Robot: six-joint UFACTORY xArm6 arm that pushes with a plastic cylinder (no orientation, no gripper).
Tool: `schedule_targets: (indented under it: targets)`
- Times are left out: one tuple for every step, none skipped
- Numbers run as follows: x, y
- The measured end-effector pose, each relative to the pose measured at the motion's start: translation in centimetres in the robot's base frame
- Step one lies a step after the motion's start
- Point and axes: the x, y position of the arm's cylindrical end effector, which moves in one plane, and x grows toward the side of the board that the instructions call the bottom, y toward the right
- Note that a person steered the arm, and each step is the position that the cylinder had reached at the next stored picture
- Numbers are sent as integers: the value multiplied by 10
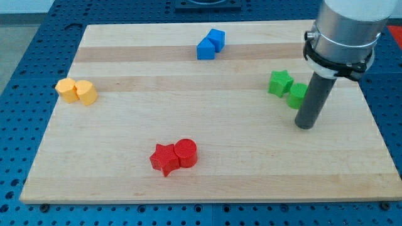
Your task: Move your arm to the bottom center of the board
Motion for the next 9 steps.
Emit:
schedule_targets:
  targets:
    - [2,24]
    - [29,31]
    - [52,13]
    - [57,-42]
    - [73,-102]
    - [90,-138]
    - [104,-193]
    - [104,-238]
    - [104,-277]
